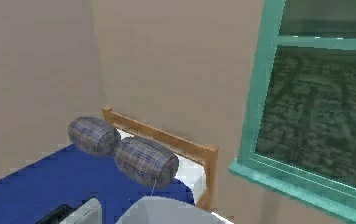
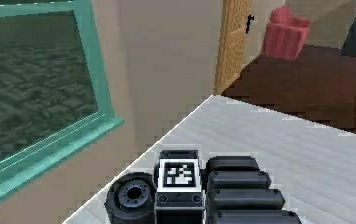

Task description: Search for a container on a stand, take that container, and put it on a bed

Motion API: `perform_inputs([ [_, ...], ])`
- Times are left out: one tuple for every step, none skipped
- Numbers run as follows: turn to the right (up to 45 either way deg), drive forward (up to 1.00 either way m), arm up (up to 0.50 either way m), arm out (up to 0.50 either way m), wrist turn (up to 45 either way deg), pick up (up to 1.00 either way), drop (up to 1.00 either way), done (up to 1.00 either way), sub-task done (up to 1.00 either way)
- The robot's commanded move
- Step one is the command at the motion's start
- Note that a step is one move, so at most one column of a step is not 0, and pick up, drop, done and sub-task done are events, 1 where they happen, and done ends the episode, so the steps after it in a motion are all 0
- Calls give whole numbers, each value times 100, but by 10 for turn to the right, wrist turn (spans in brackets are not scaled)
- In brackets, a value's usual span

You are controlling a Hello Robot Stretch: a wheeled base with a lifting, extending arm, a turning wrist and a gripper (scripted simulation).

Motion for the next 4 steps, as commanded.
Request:
perform_inputs([
  [390, 0, 0, 0, 0, 0, 0, 0, 0],
  [-450, 0, 0, 0, 0, 0, 0, 0, 0],
  [-450, 0, 0, 0, 0, 0, 0, 0, 0],
  [-60, 0, 0, 0, 0, 0, 0, 0, 0],
])
